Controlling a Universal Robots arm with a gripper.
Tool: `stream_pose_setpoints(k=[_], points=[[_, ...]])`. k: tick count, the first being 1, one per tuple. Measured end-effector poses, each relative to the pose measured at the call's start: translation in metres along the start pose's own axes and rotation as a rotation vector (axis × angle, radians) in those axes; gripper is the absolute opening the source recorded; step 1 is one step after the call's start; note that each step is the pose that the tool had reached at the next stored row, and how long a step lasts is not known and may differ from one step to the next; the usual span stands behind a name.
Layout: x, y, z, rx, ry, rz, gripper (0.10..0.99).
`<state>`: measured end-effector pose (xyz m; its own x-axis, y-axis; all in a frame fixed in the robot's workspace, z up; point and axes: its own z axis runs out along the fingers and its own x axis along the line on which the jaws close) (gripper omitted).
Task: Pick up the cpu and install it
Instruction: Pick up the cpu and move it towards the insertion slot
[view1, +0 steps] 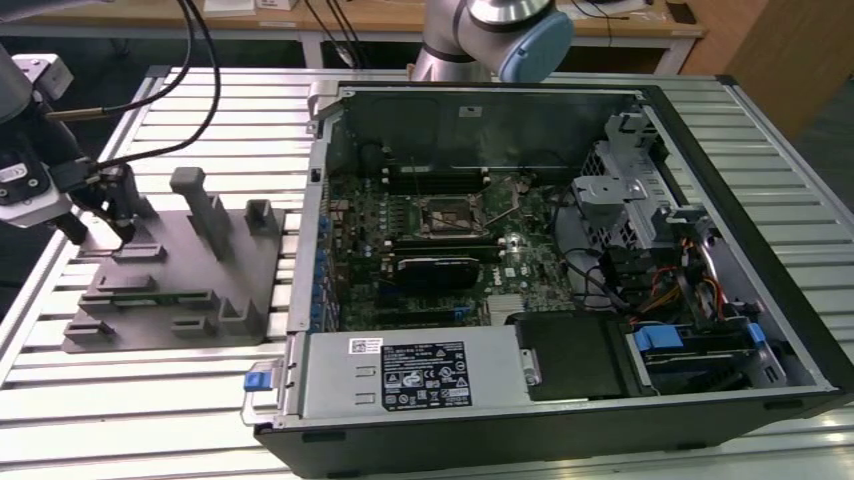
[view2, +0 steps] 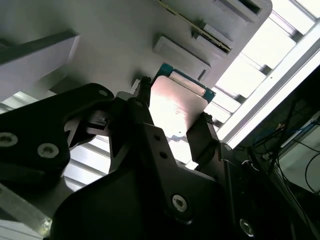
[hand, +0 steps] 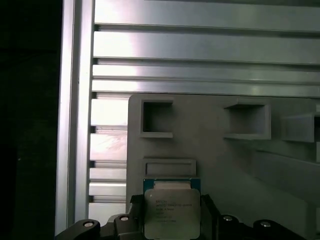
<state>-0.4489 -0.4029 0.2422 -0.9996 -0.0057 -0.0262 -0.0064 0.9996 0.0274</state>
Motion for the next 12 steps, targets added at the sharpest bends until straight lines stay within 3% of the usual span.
stream_pose_setpoints(k=[12], points=[[-0.0006, 0.0007, -0.0225, 0.000, 0.0000, 0.000, 0.541]])
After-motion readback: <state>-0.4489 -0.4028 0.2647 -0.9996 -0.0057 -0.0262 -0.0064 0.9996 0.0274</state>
